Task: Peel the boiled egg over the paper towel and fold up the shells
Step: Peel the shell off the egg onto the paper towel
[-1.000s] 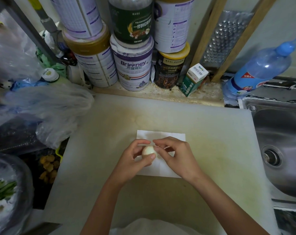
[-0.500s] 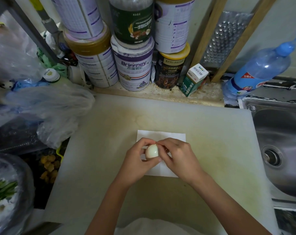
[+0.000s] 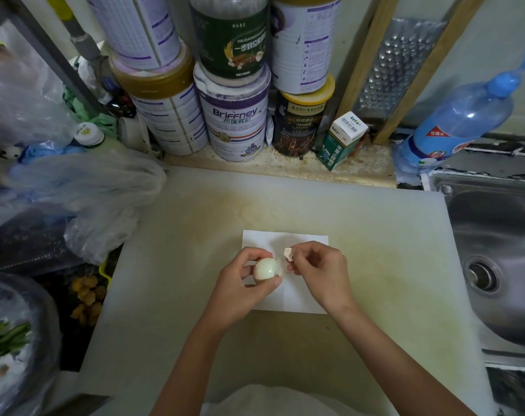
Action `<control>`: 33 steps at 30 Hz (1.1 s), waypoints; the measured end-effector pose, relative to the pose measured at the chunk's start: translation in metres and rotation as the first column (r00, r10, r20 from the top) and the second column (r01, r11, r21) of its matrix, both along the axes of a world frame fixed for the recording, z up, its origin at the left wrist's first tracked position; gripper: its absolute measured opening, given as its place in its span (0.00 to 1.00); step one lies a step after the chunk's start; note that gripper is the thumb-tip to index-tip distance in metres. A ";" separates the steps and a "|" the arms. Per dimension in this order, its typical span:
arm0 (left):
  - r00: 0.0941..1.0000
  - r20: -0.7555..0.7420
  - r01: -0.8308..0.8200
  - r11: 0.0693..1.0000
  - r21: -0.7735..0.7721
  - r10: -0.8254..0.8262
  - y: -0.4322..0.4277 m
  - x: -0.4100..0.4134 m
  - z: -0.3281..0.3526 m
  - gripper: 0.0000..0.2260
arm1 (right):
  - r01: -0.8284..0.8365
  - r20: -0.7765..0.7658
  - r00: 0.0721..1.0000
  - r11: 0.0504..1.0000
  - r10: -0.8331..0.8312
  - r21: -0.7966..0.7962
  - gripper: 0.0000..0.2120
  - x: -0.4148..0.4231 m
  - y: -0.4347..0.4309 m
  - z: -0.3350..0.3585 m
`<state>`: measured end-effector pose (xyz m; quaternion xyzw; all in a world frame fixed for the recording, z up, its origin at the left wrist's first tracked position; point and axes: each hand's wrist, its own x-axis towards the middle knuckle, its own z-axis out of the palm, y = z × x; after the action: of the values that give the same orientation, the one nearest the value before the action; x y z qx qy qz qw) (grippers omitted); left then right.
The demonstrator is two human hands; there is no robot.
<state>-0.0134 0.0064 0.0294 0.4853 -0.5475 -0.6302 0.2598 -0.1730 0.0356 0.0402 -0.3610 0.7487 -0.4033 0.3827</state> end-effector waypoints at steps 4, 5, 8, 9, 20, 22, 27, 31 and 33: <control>0.996 -0.085 -0.026 0.994 0.107 0.035 -0.001 0.005 -0.006 0.14 | -0.136 -0.263 0.956 0.991 0.131 0.001 0.06 0.000 0.003 -0.005; 0.992 -0.117 -0.031 0.990 0.139 0.047 0.000 0.006 -0.006 0.14 | -0.152 -0.280 0.949 0.988 0.143 -0.008 0.06 0.000 0.003 -0.005; 0.988 -0.139 -0.040 0.988 0.149 0.061 0.000 0.007 -0.007 0.15 | -0.165 -0.252 0.956 0.985 0.149 -0.045 0.06 0.001 0.004 -0.003; 0.990 -0.132 -0.037 0.990 0.135 0.055 -0.001 0.007 -0.007 0.15 | -0.176 -0.237 0.959 0.983 0.158 -0.057 0.06 0.001 0.004 -0.001; 0.989 -0.142 -0.024 0.998 0.052 0.031 -0.001 0.002 -0.001 0.15 | -0.292 -0.183 0.947 0.945 0.265 -0.145 0.03 0.010 -0.001 0.019; 0.991 -0.129 -0.039 0.999 0.036 0.044 0.000 0.000 -0.001 0.16 | -0.315 -0.255 0.928 0.936 0.271 -0.153 0.03 0.010 0.000 0.018; 0.994 -0.102 -0.039 0.999 0.017 0.040 0.001 -0.001 0.002 0.16 | -0.358 -0.350 0.890 0.924 0.293 -0.138 0.02 0.010 0.002 0.018; 0.995 -0.097 -0.037 0.999 0.030 0.039 0.000 0.002 0.005 0.16 | -0.351 -0.316 0.904 0.923 0.289 -0.159 0.03 0.006 0.003 0.019; 0.994 -0.099 -0.042 0.998 0.049 0.046 -0.001 0.003 0.006 0.15 | -0.369 -0.300 0.903 0.913 0.308 -0.174 0.04 0.004 0.003 0.019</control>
<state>-0.0103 0.0058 0.0359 0.4710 -0.5080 -0.6606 0.2893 -0.1689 0.0384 0.0596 -0.5784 0.6676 -0.3606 0.2997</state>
